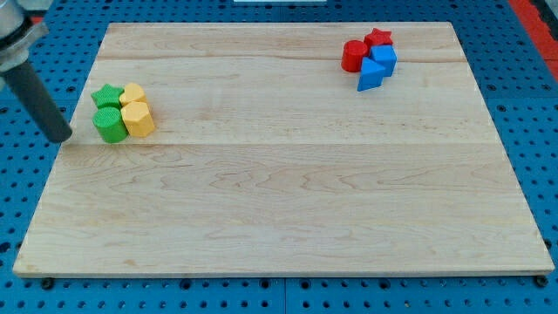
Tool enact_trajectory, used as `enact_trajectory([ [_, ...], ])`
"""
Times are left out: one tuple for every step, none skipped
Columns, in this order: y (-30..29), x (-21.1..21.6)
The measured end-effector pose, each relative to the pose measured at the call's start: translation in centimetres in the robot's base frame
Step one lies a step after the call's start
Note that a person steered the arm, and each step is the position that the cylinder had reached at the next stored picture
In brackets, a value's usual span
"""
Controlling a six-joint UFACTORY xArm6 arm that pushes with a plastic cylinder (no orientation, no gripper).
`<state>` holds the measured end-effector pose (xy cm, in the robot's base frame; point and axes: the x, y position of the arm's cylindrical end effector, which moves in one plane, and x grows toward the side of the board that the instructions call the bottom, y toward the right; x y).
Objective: Push the yellow hexagon towards the red and blue blocks
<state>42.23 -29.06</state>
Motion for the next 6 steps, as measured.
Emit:
enact_trajectory([
  [3.5,-0.9],
  [8.3,-1.0],
  [13.0,-2.8],
  [14.0,-2.6],
  [14.2,-2.3],
  [17.6,-2.8],
])
